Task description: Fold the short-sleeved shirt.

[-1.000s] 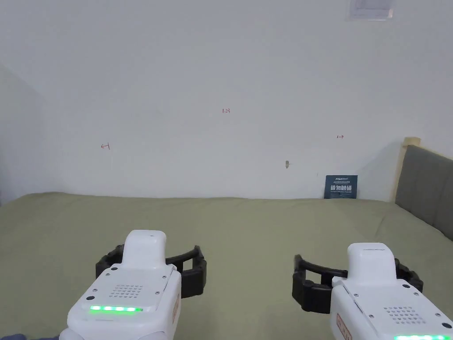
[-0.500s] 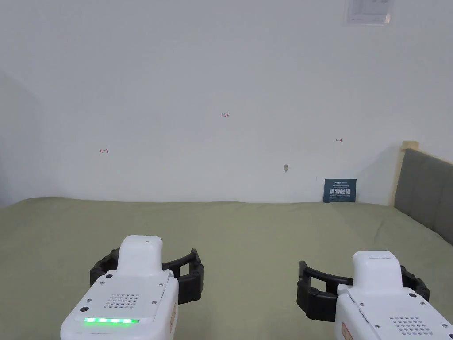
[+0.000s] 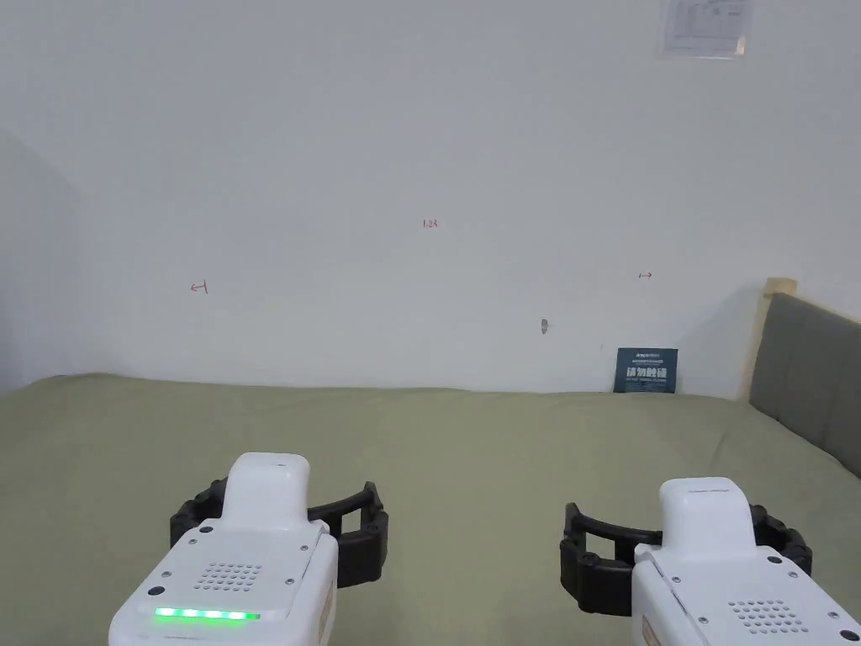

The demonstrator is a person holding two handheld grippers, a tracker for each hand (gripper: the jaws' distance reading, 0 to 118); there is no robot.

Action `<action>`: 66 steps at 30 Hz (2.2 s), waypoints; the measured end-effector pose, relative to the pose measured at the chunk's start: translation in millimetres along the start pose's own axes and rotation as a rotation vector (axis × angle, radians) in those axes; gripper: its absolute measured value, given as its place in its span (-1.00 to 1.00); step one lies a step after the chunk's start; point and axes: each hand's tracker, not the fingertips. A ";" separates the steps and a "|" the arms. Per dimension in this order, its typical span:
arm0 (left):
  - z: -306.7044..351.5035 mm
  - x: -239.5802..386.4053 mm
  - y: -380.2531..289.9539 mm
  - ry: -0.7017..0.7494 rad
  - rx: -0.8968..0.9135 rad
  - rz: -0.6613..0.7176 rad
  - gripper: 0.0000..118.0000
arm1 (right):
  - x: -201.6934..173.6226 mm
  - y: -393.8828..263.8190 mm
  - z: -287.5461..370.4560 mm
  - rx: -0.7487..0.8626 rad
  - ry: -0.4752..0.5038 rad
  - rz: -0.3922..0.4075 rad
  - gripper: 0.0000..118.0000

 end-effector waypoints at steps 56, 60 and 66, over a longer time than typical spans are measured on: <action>5.3 11.9 11.5 -0.034 -0.036 -0.001 0.82 | -10.2 12.6 -4.3 0.004 -0.133 0.049 1.00; 3.7 10.6 12.5 -0.030 -0.036 -0.001 0.82 | -9.9 8.9 -1.0 -0.008 -0.040 0.017 1.00; 4.2 8.5 13.0 -0.032 -0.028 -0.004 0.82 | -7.8 9.9 0.1 0.017 -0.048 -0.006 1.00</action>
